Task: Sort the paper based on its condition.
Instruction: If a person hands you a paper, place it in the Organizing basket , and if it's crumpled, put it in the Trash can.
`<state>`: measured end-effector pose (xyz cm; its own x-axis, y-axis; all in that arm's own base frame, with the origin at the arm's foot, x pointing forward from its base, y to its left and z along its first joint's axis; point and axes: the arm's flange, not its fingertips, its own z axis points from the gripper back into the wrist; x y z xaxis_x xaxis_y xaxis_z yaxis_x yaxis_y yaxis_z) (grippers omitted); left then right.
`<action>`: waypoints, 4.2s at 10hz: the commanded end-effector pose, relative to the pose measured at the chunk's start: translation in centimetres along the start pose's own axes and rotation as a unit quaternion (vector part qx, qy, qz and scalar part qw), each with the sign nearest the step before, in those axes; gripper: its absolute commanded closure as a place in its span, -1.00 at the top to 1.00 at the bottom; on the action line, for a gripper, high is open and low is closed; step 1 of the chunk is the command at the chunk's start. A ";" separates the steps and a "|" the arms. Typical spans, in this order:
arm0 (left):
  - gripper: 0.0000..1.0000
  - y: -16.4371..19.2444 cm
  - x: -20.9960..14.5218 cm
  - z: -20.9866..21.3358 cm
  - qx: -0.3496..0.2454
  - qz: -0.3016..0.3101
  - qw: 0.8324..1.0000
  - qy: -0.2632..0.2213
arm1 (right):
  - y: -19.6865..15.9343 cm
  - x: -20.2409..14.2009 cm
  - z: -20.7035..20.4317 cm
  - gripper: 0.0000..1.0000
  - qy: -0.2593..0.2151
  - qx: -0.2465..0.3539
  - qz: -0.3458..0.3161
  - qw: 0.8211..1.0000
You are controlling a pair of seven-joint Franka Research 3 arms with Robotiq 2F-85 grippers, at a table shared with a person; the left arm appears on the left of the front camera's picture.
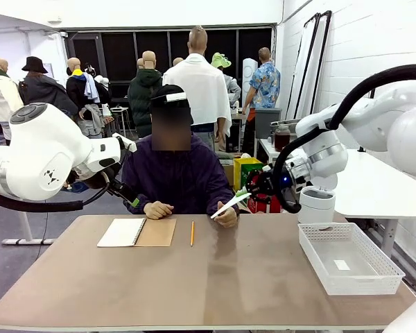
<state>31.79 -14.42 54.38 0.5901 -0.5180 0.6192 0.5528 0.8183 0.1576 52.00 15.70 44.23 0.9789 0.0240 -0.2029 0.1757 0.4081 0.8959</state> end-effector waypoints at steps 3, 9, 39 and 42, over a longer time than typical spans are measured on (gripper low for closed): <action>1.00 0.0 0.0 0.0 -0.003 -0.004 1.000 0.000 | 0.1 -6.4 6.1 -1.00 -0.028 -0.172 0.169 0.970; 1.00 0.0 0.0 0.0 -0.003 -0.004 1.000 0.000 | -0.3 -10.5 11.6 -1.00 -0.125 -0.392 0.115 0.904; 1.00 0.0 0.0 0.0 -0.003 -0.004 1.000 0.000 | -16.7 -4.9 18.7 -1.00 -0.180 -0.388 -0.025 0.903; 1.00 0.0 0.0 0.0 -0.003 -0.004 1.000 0.000 | -17.9 -3.9 18.2 -1.00 -0.163 -0.391 -0.034 0.905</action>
<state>31.77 -14.44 54.39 0.5895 -0.5185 0.6194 0.5532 0.8179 0.1582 46.34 -8.52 36.47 0.9715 -0.2369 0.0062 0.2204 0.9129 0.3436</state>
